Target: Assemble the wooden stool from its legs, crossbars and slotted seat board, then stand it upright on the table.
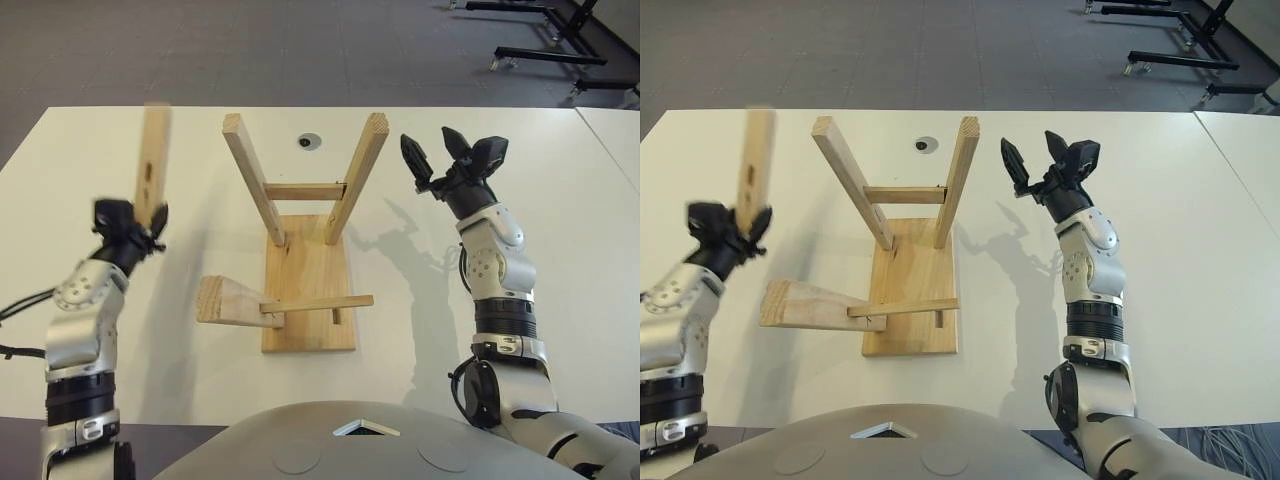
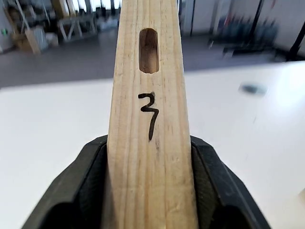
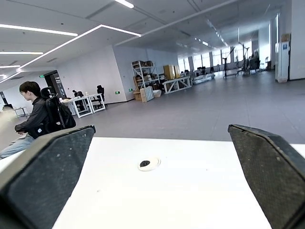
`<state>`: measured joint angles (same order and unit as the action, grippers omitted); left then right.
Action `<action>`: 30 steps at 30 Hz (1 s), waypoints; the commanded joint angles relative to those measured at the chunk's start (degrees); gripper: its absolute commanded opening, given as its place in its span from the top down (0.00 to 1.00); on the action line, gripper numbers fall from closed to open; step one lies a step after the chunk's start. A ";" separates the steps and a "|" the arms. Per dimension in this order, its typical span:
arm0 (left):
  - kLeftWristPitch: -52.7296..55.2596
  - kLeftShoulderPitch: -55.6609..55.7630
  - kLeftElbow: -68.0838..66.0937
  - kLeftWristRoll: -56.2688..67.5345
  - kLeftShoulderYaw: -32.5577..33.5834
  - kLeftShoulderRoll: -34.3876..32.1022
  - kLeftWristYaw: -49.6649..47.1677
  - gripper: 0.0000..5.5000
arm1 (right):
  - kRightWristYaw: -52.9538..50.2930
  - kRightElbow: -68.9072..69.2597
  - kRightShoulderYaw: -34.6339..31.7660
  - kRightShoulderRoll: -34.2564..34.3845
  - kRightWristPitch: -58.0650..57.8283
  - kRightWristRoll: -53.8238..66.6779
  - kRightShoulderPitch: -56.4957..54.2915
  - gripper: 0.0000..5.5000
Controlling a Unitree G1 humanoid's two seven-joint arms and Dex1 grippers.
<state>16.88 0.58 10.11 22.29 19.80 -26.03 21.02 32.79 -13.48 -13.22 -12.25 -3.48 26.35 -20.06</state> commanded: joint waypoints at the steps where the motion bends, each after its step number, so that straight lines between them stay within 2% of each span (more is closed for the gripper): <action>1: -0.61 8.04 7.31 11.20 2.81 -2.53 7.77 0.63 | 4.01 4.50 -4.54 -1.40 -7.46 12.27 -2.82 0.07; 5: 3.29 15.60 10.66 20.78 -1.84 -7.22 20.93 0.63 | 10.28 18.74 -5.17 -5.56 -20.07 28.62 -4.24 0.07; 8: 9.58 16.86 12.05 28.63 -6.35 -9.90 31.09 0.63 | 12.25 29.48 -1.51 -5.28 -26.37 37.89 -5.01 0.07; 13: 15.13 18.37 11.85 33.64 -11.19 -10.62 38.71 0.63 | 13.07 31.58 2.98 -2.75 -29.06 42.00 -7.31 0.07; 17: 17.69 18.26 13.03 34.47 -13.91 -10.86 41.80 0.63 | 12.78 31.90 5.61 -0.49 -28.75 41.63 -7.04 0.07; 24: 18.34 18.42 12.95 32.63 -16.26 -9.74 41.68 0.63 | 10.83 33.92 7.24 1.02 -30.14 45.03 -10.45 0.07; 30: 18.67 17.80 13.66 33.27 -16.21 -9.98 41.50 0.63 | 13.09 32.72 6.74 1.60 -29.33 45.05 -10.03 0.27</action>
<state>34.90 18.04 22.97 55.21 3.13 -35.46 62.48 44.91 18.89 -6.29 -10.66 -33.13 70.86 -30.08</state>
